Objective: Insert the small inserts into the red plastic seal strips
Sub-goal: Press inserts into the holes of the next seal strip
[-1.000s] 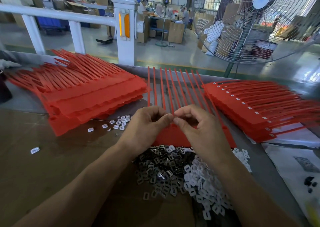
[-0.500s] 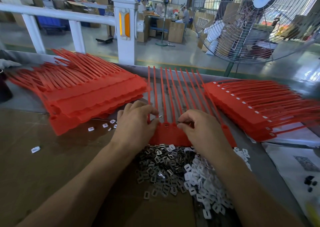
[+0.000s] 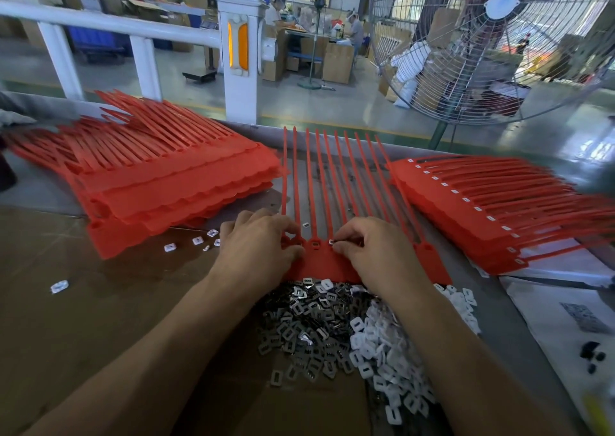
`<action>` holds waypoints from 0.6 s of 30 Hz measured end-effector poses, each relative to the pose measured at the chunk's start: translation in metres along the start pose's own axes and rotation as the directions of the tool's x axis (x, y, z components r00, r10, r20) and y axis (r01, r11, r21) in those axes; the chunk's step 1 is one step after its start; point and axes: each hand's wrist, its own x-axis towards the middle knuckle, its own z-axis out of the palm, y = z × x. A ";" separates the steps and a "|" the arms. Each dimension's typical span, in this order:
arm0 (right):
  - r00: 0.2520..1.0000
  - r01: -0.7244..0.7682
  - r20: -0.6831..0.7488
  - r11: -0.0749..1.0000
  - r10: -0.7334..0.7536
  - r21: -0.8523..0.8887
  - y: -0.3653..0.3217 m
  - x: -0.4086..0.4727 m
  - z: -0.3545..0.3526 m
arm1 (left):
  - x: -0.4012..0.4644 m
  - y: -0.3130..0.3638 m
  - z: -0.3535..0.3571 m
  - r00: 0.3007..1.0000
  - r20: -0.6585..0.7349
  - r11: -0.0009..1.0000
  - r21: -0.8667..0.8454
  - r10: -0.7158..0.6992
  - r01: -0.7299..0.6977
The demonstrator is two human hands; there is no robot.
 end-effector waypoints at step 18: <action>0.995 0.077 0.062 0.996 -0.073 -0.055 -0.003 -0.010 -0.010 | 0.000 -0.004 0.006 1.000 -0.012 1.000 -0.016 0.012 -0.013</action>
